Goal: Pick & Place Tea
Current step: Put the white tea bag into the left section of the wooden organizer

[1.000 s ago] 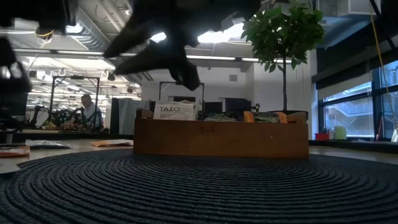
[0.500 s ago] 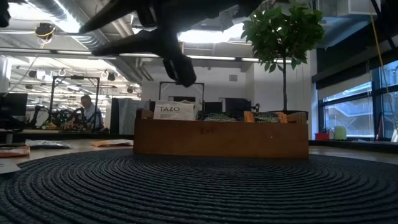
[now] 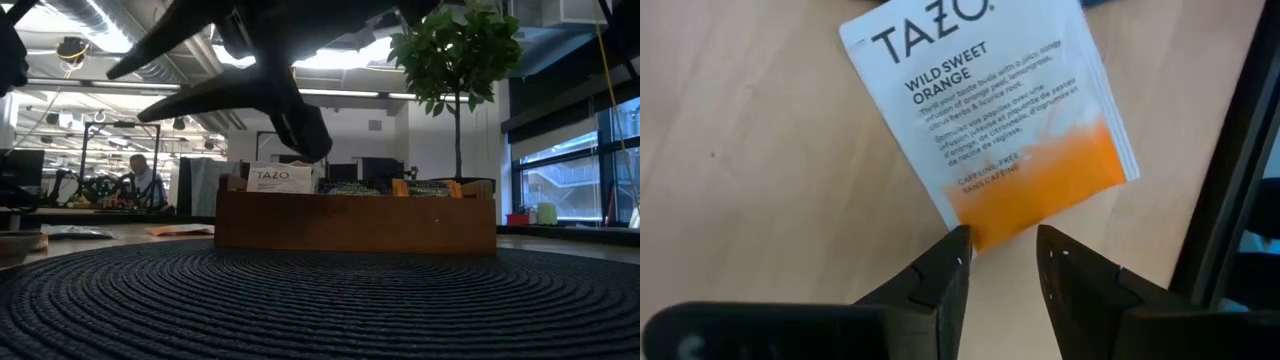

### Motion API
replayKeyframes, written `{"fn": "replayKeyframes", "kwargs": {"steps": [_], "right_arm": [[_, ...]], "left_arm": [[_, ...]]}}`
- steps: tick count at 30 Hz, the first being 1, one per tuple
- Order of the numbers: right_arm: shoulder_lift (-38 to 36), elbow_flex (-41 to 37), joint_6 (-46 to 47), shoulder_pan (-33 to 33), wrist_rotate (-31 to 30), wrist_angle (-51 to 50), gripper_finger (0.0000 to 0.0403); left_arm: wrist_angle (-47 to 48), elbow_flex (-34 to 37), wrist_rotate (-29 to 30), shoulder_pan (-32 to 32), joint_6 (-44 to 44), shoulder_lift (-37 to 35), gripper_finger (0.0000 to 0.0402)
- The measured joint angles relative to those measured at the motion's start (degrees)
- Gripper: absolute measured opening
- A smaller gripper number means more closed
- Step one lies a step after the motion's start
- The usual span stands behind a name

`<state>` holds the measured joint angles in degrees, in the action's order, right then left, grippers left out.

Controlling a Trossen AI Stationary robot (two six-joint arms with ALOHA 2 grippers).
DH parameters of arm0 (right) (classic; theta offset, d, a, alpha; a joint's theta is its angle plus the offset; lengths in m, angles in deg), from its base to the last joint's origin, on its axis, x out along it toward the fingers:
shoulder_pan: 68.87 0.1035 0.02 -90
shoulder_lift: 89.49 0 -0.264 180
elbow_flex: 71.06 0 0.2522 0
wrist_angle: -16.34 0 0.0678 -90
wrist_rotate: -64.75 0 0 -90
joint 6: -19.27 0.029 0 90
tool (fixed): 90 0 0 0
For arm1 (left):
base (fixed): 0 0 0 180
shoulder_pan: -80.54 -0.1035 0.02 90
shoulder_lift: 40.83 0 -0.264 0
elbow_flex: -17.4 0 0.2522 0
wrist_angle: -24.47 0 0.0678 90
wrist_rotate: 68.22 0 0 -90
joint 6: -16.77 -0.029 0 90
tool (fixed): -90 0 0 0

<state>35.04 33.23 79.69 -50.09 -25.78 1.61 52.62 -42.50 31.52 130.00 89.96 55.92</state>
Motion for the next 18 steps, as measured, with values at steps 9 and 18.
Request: {"fn": "replayKeyframes", "kwargs": {"steps": [9, 18], "right_arm": [[1.20, 0.02, 8.00, 1.20, 0.59, -0.46, 0.0217], [3.60, 0.06, 17.42, 2.39, 1.82, 0.00, 0.0247]], "left_arm": [[-0.50, 0.09, 0.75, -1.35, -3.09, 0.07, 0.0116], [-1.17, 0.16, 0.83, -3.36, -6.89, 0.15, 0.0114]]}}
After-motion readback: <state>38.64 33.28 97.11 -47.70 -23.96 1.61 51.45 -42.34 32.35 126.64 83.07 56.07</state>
